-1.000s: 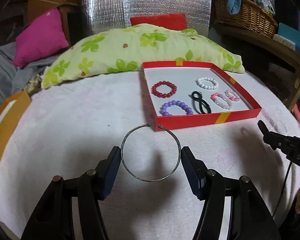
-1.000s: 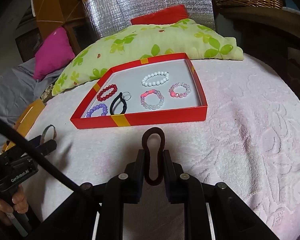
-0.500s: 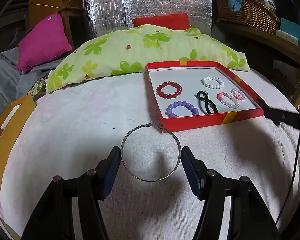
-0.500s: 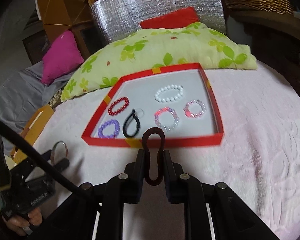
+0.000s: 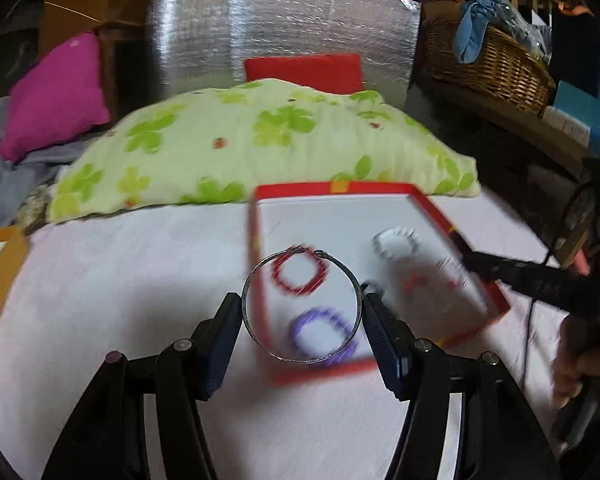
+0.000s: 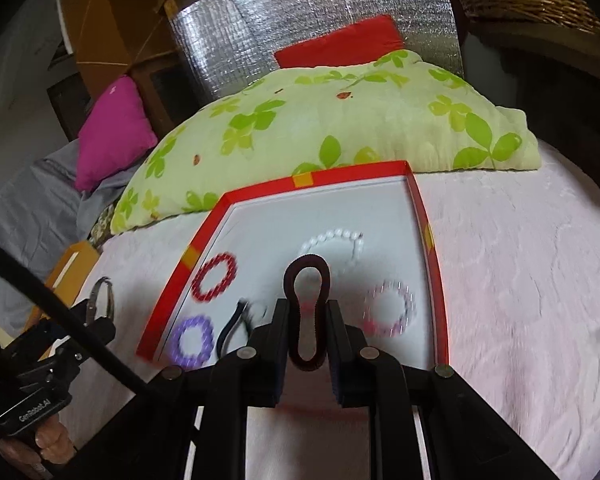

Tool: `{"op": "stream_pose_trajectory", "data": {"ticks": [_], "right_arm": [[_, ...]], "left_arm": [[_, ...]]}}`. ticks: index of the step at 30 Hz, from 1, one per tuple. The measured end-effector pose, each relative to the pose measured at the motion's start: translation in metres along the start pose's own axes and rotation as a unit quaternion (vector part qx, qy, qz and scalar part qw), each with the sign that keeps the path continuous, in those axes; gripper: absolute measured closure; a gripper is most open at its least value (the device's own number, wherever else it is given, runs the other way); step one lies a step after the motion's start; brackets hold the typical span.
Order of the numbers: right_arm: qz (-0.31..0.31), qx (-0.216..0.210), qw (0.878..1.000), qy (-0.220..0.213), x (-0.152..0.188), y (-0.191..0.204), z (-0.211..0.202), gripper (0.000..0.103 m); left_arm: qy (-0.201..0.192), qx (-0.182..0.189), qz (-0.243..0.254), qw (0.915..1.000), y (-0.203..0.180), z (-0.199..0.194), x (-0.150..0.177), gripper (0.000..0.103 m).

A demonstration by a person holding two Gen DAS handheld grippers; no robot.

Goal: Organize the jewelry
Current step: 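Release the silver bangle into the tray while the right gripper releases the maroon tie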

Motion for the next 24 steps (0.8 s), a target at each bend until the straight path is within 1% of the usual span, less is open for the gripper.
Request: {"op": "stream_pose_trajectory", "data": {"ticks": [3, 5, 9, 13, 15, 17, 19, 21, 22, 23, 24], "right_arm": [[0.006, -0.005, 1.000, 0.003, -0.015, -0.005, 0.015, 0.084], [0.012, -0.005, 1.000, 0.007, -0.023, -0.010, 0.027, 0.084], [0.044, -0.009, 0.999, 0.025, -0.023, -0.025, 0.048, 0.084], [0.056, -0.022, 0.998, 0.036, -0.017, -0.027, 0.054, 0.084], [0.058, -0.022, 0.998, 0.033, -0.016, -0.027, 0.055, 0.084], [0.059, -0.023, 0.998, 0.029, -0.016, -0.026, 0.054, 0.081], [0.055, -0.016, 0.998, 0.025, -0.015, -0.026, 0.054, 0.081], [0.054, -0.014, 0.998, 0.020, -0.015, -0.026, 0.053, 0.078], [0.059, -0.015, 0.998, 0.019, -0.014, -0.027, 0.053, 0.069], [0.064, -0.014, 0.998, 0.019, -0.014, -0.029, 0.052, 0.054], [0.073, -0.013, 0.997, 0.018, -0.013, -0.031, 0.051, 0.047]], "left_arm": [[0.016, 0.018, 0.003, 0.9997, -0.013, 0.028, -0.011, 0.040], [0.025, 0.018, 0.008, 0.9995, -0.020, 0.045, -0.014, 0.040], [0.040, 0.019, 0.020, 0.9988, -0.027, 0.069, -0.014, 0.040], [0.045, 0.017, 0.033, 0.9983, -0.030, 0.082, -0.017, 0.040], [0.047, 0.020, 0.034, 0.9981, -0.031, 0.086, -0.018, 0.040], [0.050, 0.019, 0.039, 0.9978, -0.033, 0.090, -0.018, 0.040], [0.047, 0.020, 0.040, 0.9979, -0.035, 0.091, -0.019, 0.040], [0.047, 0.022, 0.049, 0.9974, -0.039, 0.090, -0.017, 0.038], [0.047, 0.019, 0.055, 0.9972, -0.039, 0.090, -0.015, 0.037], [0.047, 0.015, 0.058, 0.9971, -0.039, 0.089, -0.013, 0.036], [0.047, 0.012, 0.060, 0.9970, -0.038, 0.089, -0.012, 0.036]]}}
Point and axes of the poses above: each gripper's, at about its wrist camera, not at the fingertips, and z roughly the way its jaws point, y to its left, x to its underside, the point moved 10 cm from there along z, roughly the way its jaws point, and after that the axes turned 4 degrees about -z, right-handed, at the moved point
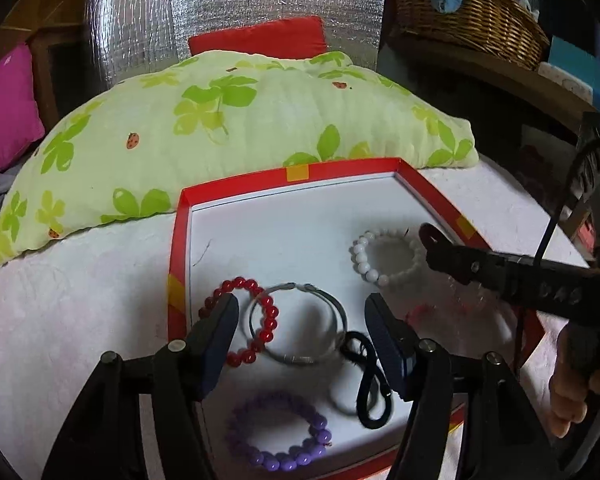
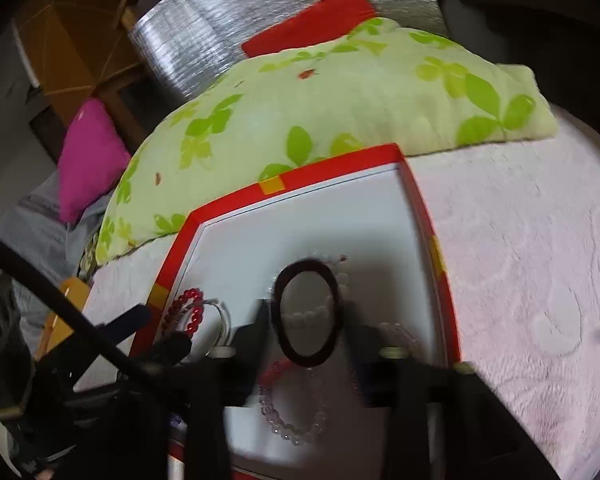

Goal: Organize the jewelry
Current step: 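Release the silver bangle into the tray while the right gripper releases the maroon tie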

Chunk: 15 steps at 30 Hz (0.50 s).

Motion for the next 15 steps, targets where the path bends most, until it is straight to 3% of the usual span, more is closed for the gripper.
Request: {"op": "stream_pose_trajectory", "data": {"ticks": [1, 9, 15], "right_arm": [[0.008, -0.003, 1.000, -0.007, 0.000, -0.002, -0.003, 0.044], [-0.009, 0.018, 0.999, -0.040, -0.001, -0.004, -0.037, 0.044], [-0.035, 0.035, 0.998, -0.026, 0.017, 0.010, -0.055, 0.044]], "left_arm": [[0.003, -0.003, -0.001, 1.0000, 0.001, 0.000, 0.003, 0.036], [0.018, -0.027, -0.009, 0.9994, 0.018, -0.024, 0.030, 0.036], [0.025, -0.029, -0.024, 0.9990, 0.020, -0.050, 0.048, 0.036]]}}
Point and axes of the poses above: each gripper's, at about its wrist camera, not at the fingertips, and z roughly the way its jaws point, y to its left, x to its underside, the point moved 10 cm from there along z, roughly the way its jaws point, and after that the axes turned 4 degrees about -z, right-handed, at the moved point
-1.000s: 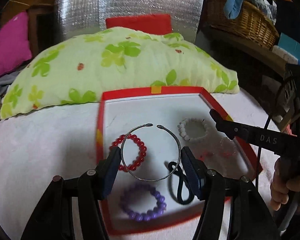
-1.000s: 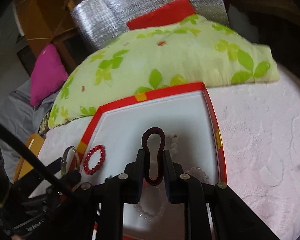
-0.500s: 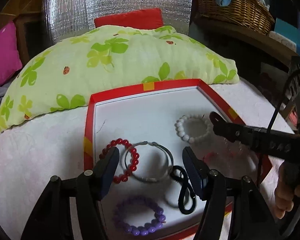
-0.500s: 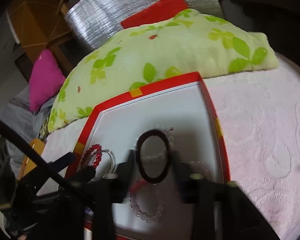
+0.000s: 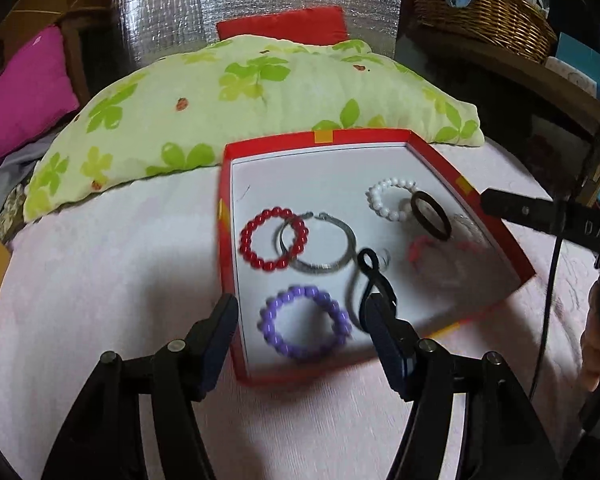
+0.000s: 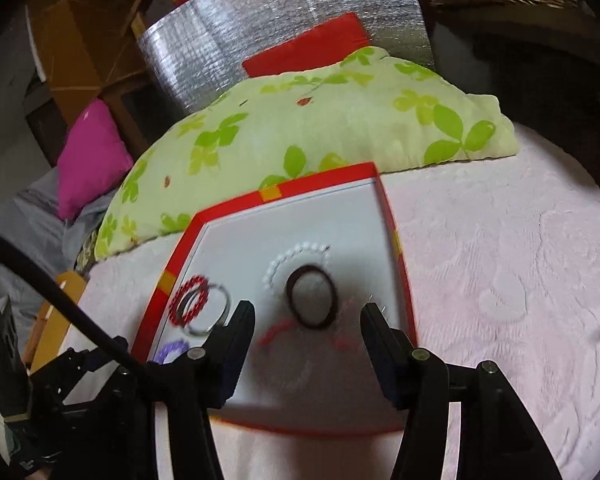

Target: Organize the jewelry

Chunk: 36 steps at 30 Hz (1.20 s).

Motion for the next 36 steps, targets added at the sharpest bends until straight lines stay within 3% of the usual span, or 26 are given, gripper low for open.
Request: {"op": "stream_pose_trajectory", "data": {"ticks": [7, 13, 25, 36], "right_arm": [[-0.037, 0.012, 0.999, 0.008, 0.026, 0.026, -0.027, 0.044], [-0.046, 0.022, 0.999, 0.011, 0.052, 0.035, -0.049, 0.044], [-0.029, 0.014, 0.999, 0.009, 0.087, 0.045, -0.078, 0.044], [-0.045, 0.036, 0.998, -0.019, 0.106, 0.060, -0.124, 0.043]], "left_arm": [[-0.037, -0.041, 0.007, 0.9984, 0.006, -0.045, 0.024, 0.030], [-0.057, -0.056, 0.000, 0.9968, 0.017, -0.071, 0.036, 0.029], [-0.066, -0.095, -0.020, 0.9931, 0.037, -0.103, 0.063, 0.028], [-0.068, -0.097, -0.033, 0.9924, 0.031, -0.145, 0.074, 0.027]]}}
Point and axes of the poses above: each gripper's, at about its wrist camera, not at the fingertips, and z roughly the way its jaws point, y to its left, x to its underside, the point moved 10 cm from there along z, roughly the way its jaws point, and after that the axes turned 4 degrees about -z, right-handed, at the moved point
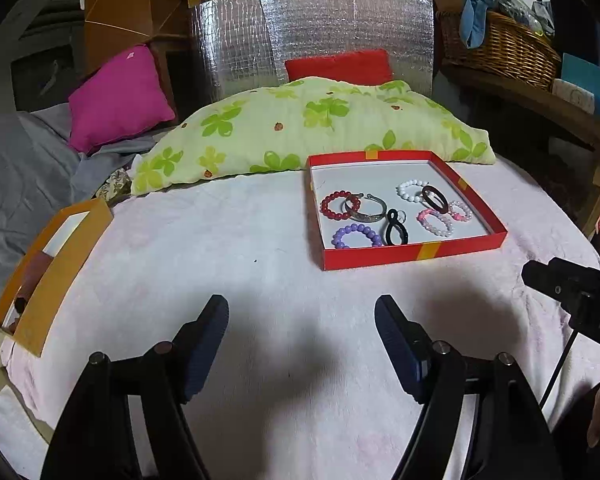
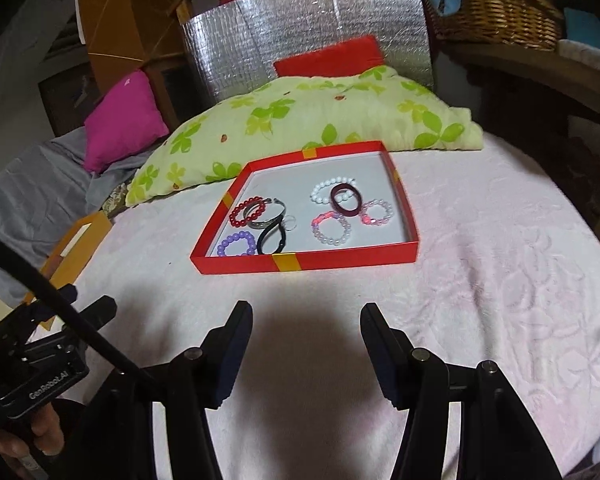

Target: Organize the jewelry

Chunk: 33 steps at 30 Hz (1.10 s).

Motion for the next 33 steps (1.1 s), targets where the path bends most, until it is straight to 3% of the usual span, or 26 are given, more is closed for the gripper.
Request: {"op": "stream_pose_trajectory", "data": {"ticks": [9, 21, 33], "right_arm": [[-0.022, 0.019, 0.999, -0.023, -0.005, 0.011, -0.049, 0.039], [-0.035, 0.018, 0.998, -0.054, -0.013, 0.029, -0.108, 0.037], [-0.041, 0.026, 0.997, -0.058, -0.012, 0.039, -0.125, 0.035]], "left_arm": [[-0.021, -0.012, -0.017, 0.9995, 0.005, -0.048, -0.012, 0.020], [-0.048, -0.014, -0.019, 0.9986, 0.005, -0.105, -0.019, 0.019], [-0.073, -0.027, -0.009, 0.9969, 0.006, -0.134, -0.023, 0.017]]}}
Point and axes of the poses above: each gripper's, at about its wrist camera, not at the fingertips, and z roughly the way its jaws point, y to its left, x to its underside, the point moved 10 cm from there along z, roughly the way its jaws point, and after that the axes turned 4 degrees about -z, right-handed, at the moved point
